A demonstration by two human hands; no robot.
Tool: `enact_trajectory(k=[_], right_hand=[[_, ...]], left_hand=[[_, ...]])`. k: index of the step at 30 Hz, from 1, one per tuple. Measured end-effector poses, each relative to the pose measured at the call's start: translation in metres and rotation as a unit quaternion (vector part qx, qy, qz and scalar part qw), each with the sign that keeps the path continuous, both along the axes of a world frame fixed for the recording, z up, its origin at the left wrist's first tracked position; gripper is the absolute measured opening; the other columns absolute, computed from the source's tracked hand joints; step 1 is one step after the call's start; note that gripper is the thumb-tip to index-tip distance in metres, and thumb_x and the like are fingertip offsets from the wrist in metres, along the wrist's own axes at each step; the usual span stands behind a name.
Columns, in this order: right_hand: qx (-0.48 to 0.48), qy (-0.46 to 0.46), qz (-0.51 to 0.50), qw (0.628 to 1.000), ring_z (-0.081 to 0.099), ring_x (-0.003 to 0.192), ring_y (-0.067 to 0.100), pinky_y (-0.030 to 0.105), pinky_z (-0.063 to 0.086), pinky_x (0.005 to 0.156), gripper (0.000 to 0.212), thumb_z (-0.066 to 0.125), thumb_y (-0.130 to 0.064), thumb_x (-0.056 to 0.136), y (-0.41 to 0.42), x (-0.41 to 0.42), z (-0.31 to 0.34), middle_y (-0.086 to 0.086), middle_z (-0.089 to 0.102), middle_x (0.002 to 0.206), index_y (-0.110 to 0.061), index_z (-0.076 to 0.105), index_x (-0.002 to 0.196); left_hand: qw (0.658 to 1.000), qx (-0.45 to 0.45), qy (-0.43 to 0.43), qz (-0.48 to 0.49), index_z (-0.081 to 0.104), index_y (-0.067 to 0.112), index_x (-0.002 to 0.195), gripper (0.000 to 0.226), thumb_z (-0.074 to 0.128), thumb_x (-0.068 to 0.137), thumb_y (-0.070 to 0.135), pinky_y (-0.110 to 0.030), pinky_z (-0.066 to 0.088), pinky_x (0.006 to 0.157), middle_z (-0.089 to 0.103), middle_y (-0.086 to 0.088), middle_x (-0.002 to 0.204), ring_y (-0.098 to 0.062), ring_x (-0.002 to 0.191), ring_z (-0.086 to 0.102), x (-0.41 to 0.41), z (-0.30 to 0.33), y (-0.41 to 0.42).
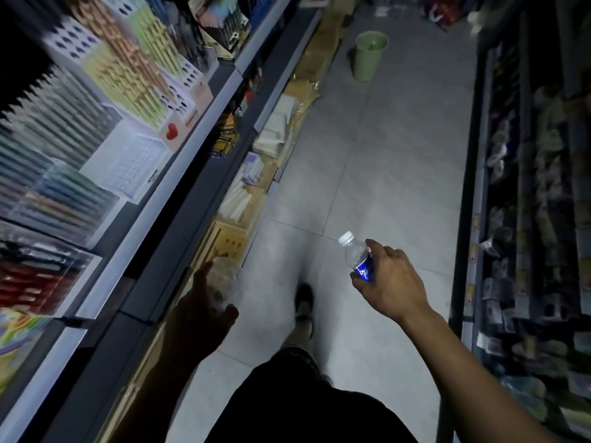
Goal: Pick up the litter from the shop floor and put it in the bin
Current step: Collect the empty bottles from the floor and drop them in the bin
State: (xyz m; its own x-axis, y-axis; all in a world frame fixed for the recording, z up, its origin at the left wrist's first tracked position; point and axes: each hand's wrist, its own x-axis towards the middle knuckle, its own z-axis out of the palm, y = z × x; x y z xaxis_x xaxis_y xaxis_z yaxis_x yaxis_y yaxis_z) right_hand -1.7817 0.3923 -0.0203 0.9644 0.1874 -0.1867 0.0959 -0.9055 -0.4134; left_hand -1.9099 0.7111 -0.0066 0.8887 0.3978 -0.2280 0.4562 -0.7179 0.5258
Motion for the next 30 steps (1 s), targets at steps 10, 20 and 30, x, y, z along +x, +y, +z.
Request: enact_trajectory(k=[10, 20, 30], right_hand=[[-0.034, 0.018, -0.049, 0.998, 0.053, 0.107, 0.027, 0.038, 0.05, 0.082, 0.076, 0.073, -0.044, 0.08, -0.004, 0.135, 0.005, 0.005, 0.065, 0.118, -0.017, 0.044, 0.145], [-0.047, 0.044, -0.188, 0.98, 0.055, 0.103, 0.031, 0.041, 0.049, 0.087, 0.075, 0.072, -0.045, 0.079, -0.06, 0.216, 0.004, 0.008, 0.066, 0.111, -0.015, 0.045, 0.142], [-0.014, 0.047, -0.239, 0.97, 0.055, 0.105, 0.031, 0.041, 0.051, 0.087, 0.074, 0.074, -0.043, 0.08, -0.132, 0.349, -0.012, 0.008, 0.065, 0.113, -0.015, 0.046, 0.142]], left_hand=[[0.997, -0.048, -0.016, -0.056, 0.024, 0.035, 0.153, 0.098, 0.073, 0.068, 0.033, -0.045, 0.058, 0.077, 0.068, -0.009, 0.117, -0.03, 0.09, 0.068, 0.231, -0.004, -0.002], [0.977, -0.02, -0.011, -0.213, 0.023, 0.047, 0.149, 0.089, 0.072, 0.075, 0.031, -0.033, 0.052, 0.079, 0.066, 0.012, 0.085, -0.02, 0.083, 0.066, 0.46, 0.019, -0.074], [0.959, -0.003, -0.035, -0.281, 0.02, 0.041, 0.15, 0.091, 0.072, 0.076, 0.032, -0.039, 0.055, 0.083, 0.071, 0.003, 0.101, -0.028, 0.092, 0.068, 0.622, 0.024, -0.17]])
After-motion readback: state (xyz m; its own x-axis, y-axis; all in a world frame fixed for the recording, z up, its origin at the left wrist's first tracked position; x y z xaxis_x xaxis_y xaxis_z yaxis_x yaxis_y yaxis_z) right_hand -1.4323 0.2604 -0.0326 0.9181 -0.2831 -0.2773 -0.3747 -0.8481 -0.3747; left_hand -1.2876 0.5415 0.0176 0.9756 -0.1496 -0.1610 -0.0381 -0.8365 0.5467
